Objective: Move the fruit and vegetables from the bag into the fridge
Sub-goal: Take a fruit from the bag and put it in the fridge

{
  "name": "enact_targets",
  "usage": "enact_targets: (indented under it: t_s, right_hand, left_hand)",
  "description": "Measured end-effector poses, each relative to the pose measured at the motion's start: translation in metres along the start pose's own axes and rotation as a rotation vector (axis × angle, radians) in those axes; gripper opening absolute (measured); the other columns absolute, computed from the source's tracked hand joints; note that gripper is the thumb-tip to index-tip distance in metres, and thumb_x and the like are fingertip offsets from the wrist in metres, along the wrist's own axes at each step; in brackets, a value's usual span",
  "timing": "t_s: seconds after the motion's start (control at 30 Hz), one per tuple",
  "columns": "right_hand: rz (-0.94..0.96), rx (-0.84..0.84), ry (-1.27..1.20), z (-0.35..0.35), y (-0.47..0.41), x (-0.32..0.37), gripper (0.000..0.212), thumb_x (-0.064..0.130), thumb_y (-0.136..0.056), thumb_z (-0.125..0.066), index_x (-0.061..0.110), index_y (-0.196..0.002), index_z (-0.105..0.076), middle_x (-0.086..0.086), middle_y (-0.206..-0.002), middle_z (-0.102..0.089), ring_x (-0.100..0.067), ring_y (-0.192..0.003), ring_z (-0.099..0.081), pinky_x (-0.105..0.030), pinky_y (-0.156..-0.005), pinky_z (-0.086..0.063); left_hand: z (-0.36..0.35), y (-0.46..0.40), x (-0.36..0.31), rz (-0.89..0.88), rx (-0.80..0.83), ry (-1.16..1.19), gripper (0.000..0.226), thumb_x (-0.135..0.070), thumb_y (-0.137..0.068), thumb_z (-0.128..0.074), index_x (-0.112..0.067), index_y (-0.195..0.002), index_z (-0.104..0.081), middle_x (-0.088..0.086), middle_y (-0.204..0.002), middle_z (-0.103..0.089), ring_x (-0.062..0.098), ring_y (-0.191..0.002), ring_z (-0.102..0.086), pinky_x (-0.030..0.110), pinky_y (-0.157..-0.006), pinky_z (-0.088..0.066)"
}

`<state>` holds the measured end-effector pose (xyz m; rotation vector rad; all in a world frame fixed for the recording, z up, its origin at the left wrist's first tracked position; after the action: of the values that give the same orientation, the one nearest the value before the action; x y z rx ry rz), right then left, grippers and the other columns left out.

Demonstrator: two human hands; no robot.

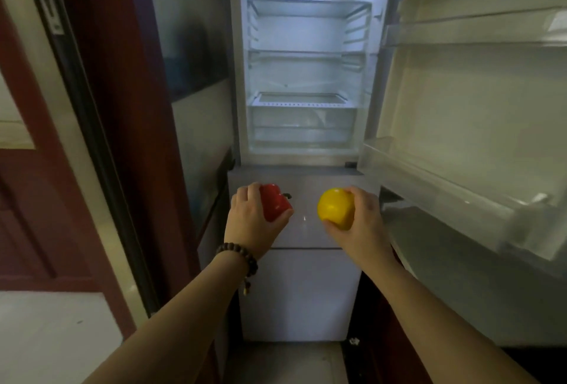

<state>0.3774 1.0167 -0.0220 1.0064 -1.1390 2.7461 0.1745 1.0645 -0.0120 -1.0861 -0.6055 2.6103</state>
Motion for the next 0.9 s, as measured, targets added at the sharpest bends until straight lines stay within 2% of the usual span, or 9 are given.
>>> enact_targets:
  t_s: [0.23,0.37,0.5,0.67,0.77,0.9]
  right_hand:
    - [0.008,-0.022,0.011,-0.038,-0.113,-0.034,0.073,0.025,-0.065,-0.085,0.01,-0.126,-0.047,-0.016,-0.12,-0.044,-0.032,-0.103,-0.052,-0.028,-0.075,-0.037]
    - [-0.016,-0.031,0.015,-0.06,-0.171,-0.059,0.072,0.024,-0.067,-0.084,0.012,-0.126,-0.046,-0.016,-0.124,-0.042,-0.03,-0.104,-0.05,-0.027,-0.076,-0.036]
    - [-0.034,-0.061,0.043,-0.087,-0.228,-0.085,0.076,0.024,-0.065,-0.084,0.016,-0.13,-0.044,-0.016,-0.127,-0.04,-0.031,-0.108,-0.049,-0.03,-0.082,-0.037]
    - [-0.062,-0.059,0.065,-0.11,-0.3,-0.104,0.079,0.03,-0.071,-0.079,0.028,-0.138,-0.035,-0.007,-0.131,-0.032,-0.018,-0.105,-0.044,-0.028,-0.085,-0.037]
    - [-0.071,-0.069,0.072,-0.121,-0.342,-0.112,0.077,0.03,-0.074,-0.076,0.028,-0.139,-0.035,-0.005,-0.131,-0.03,-0.014,-0.104,-0.042,-0.025,-0.086,-0.037]
    - [-0.088,-0.088,0.106,-0.134,-0.391,-0.128,0.075,0.028,-0.074,-0.076,0.029,-0.137,-0.036,-0.002,-0.129,-0.03,-0.013,-0.103,-0.043,-0.025,-0.085,-0.039]
  left_hand:
    - [-0.037,-0.121,0.009,-0.04,-0.041,0.049,0.078,-0.049,-0.073,-0.073,-0.016,-0.133,-0.036,0.005,-0.131,-0.04,0.022,-0.117,-0.043,0.035,-0.093,-0.044]
    - [-0.06,-0.186,0.015,-0.064,-0.05,0.068,0.077,-0.048,-0.074,-0.072,-0.017,-0.135,-0.036,0.005,-0.13,-0.041,0.02,-0.115,-0.045,0.028,-0.087,-0.04]
    - [-0.084,-0.259,0.022,-0.109,-0.024,0.165,0.074,-0.046,-0.073,-0.074,-0.025,-0.133,-0.035,0.0,-0.129,-0.041,0.016,-0.113,-0.044,0.033,-0.094,-0.044]
    - [-0.112,-0.363,0.018,-0.276,-0.043,0.245,0.075,-0.041,-0.07,-0.078,-0.025,-0.132,-0.039,0.003,-0.126,-0.045,0.014,-0.11,-0.045,0.032,-0.093,-0.044]
    - [-0.13,-0.426,0.01,-0.313,-0.022,0.268,0.081,-0.041,-0.067,-0.08,-0.024,-0.135,-0.039,0.005,-0.124,-0.042,0.013,-0.106,-0.043,0.031,-0.096,-0.044]
    - [-0.154,-0.496,-0.006,-0.332,0.01,0.322,0.075,-0.036,-0.066,-0.083,-0.021,-0.129,-0.044,-0.001,-0.114,-0.035,0.011,-0.101,-0.041,0.024,-0.093,-0.041]
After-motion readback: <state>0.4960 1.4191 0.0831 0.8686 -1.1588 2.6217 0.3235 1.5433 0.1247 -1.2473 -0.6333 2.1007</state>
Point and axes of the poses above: each hand's wrist, its own y-axis away from the middle knuckle, its own z-axis out of the back of the hand, x = y × z, the point moved 3 cm from there along -y, towards the middle knuckle
